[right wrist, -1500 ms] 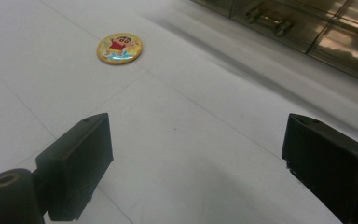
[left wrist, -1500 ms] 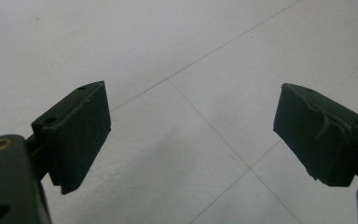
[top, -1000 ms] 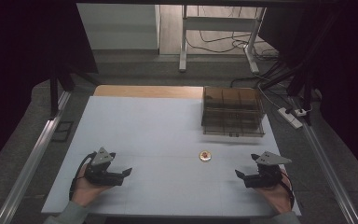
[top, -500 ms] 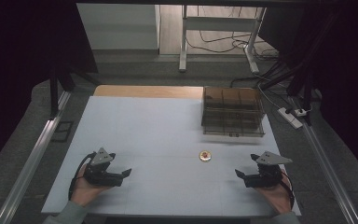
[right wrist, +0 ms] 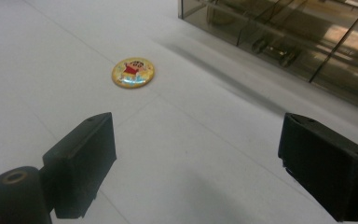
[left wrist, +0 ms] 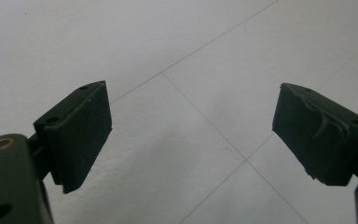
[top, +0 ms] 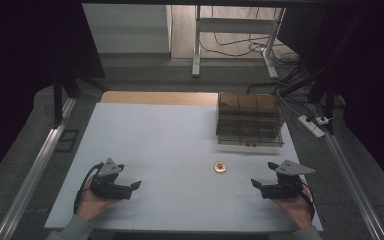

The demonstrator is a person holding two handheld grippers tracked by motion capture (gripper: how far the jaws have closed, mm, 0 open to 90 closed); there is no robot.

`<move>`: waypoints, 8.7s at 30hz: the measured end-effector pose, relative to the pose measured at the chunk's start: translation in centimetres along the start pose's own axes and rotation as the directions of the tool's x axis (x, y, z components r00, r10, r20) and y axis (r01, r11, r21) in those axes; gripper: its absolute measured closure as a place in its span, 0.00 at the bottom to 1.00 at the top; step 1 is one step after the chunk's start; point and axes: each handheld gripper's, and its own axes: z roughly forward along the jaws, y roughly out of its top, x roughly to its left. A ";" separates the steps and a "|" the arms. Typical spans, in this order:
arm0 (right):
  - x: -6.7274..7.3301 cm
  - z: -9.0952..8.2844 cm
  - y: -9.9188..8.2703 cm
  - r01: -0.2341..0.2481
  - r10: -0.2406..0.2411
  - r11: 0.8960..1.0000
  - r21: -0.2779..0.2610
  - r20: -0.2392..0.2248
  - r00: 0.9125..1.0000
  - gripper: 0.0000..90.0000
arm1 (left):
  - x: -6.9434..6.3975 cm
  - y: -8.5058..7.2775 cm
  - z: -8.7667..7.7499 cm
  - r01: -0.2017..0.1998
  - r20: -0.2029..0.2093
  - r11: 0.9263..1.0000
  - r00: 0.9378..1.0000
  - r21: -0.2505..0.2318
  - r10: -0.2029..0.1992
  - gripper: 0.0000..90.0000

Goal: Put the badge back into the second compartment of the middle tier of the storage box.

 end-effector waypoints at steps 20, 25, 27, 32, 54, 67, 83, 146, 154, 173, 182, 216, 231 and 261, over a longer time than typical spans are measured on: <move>1.1 0.4 2.0 0.004 -0.004 1.000 -0.017 -0.042 0.999 0.14 | 0.0 0.0 0.2 0.004 0.008 1.000 1.000 0.012 -0.004 0.13; 1.2 0.6 2.5 0.008 -0.009 1.000 -0.019 -0.046 0.999 0.15 | 0.0 0.0 0.2 0.002 0.010 1.000 1.000 0.013 -0.002 0.13; 1.3 0.7 2.7 0.008 -0.009 1.000 -0.018 -0.047 0.999 0.15 | 0.0 0.0 0.2 0.004 0.010 1.000 1.000 0.012 -0.004 0.13; 1.5 1.1 3.2 0.013 -0.014 1.000 -0.017 -0.049 0.999 0.15 | 0.0 0.0 0.2 0.002 0.010 1.000 1.000 0.015 -0.002 0.13; 2.2 2.7 4.8 0.031 -0.030 0.999 0.013 -0.093 0.995 0.16 | 0.0 0.0 0.4 0.001 0.014 1.000 1.000 0.018 -0.002 0.13; 2.6 4.1 6.0 0.059 -0.056 0.998 0.037 -0.094 0.994 0.16 | 0.0 0.0 0.3 -0.002 0.014 1.000 1.000 0.020 0.001 0.13; 3.3 5.8 7.2 0.098 -0.090 0.993 0.063 -0.118 0.989 0.17 | -0.1 0.0 0.4 -0.004 0.015 1.000 1.000 0.024 0.004 0.13; 3.6 12.7 8.0 0.153 -0.087 0.935 0.320 -0.210 0.974 0.25 | -0.1 0.0 0.6 -0.019 0.017 0.999 1.000 0.039 0.019 0.13; 3.6 13.4 7.7 0.155 -0.083 0.919 0.362 -0.206 0.975 0.26 | -0.1 0.0 0.6 -0.021 0.018 0.999 1.000 0.041 0.020 0.13; 3.6 14.1 7.3 0.174 -0.089 0.895 0.411 -0.217 0.972 0.36 | -0.1 0.0 0.6 -0.023 0.016 0.999 1.000 0.043 0.022 0.13; 4.1 14.0 7.5 0.189 -0.099 0.886 0.423 -0.225 0.969 0.49 | -0.1 0.0 0.7 -0.025 0.014 0.999 1.000 0.045 0.024 0.13; 4.3 12.6 8.6 0.190 -0.121 0.918 0.349 -0.209 0.970 0.53 | -0.1 0.0 0.6 -0.025 0.012 0.999 1.000 0.042 0.025 0.13; 4.4 11.9 9.2 0.184 -0.125 0.932 0.312 -0.201 0.972 0.53 | -0.1 0.0 0.5 -0.025 0.013 0.999 1.000 0.037 0.024 0.13; 4.1 10.4 10.1 0.167 -0.132 0.961 0.220 -0.162 0.978 0.53 | -0.1 0.0 0.5 -0.028 0.010 0.999 1.000 0.036 0.027 0.13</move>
